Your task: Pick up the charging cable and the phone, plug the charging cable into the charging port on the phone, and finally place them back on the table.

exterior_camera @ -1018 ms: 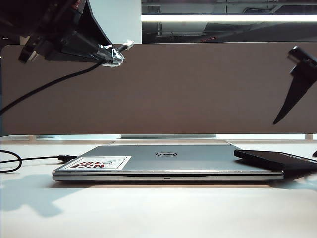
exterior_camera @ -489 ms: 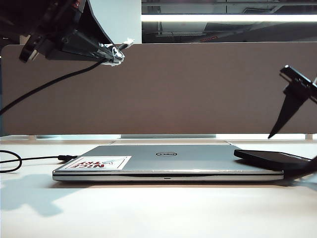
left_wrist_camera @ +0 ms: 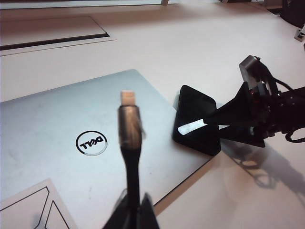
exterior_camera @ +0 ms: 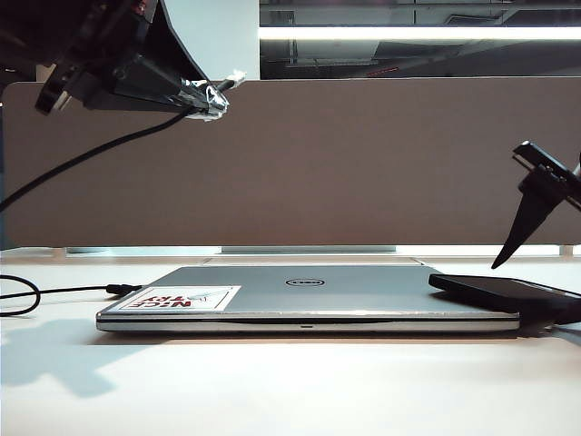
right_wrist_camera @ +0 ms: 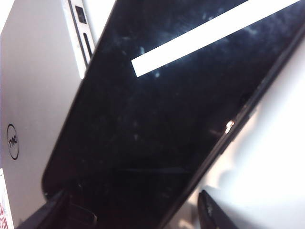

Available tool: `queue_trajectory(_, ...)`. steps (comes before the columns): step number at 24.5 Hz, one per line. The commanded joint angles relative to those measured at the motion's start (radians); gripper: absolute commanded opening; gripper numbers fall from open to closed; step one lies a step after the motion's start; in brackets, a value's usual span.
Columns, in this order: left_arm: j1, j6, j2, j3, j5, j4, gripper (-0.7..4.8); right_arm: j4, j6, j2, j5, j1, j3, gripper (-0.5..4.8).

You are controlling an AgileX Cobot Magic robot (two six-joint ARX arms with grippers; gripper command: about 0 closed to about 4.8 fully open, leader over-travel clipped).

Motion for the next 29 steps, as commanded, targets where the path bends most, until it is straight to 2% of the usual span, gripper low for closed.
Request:
queue_trajectory(1, 0.000, 0.000, -0.002, 0.002, 0.000, 0.019, -0.07, 0.035, 0.000, 0.029, -0.035, -0.010, 0.003, 3.65)
queue_trajectory(10, 0.000, 0.000, -0.002, 0.002, 0.000, 0.019, -0.07, 0.082, -0.001, 0.089, -0.073, -0.013, 0.002, 3.65)
queue_trajectory(22, 0.000, 0.000, -0.002, 0.002, 0.000, 0.019, -0.07, 0.089, -0.002, 0.097, -0.072, -0.013, 0.002, 3.61)
queue_trajectory(23, 0.000, 0.000, -0.002, 0.002, 0.000, 0.019, -0.07, 0.089, -0.002, 0.097, -0.072, -0.013, 0.002, 3.44)
queue_trajectory(24, 0.000, 0.000, -0.002, 0.002, 0.000, 0.019, -0.07, 0.088, -0.002, 0.100, -0.072, -0.013, 0.002, 2.85)
queue_trajectory(26, 0.000, -0.003, -0.002, 0.002, 0.000, 0.019, -0.07, 0.082, -0.002, 0.103, -0.068, -0.013, 0.002, 2.32)
queue_trajectory(29, 0.000, -0.003, -0.002, 0.002, 0.000, 0.019, -0.07, 0.082, -0.002, 0.107, -0.064, -0.013, 0.002, 2.29)
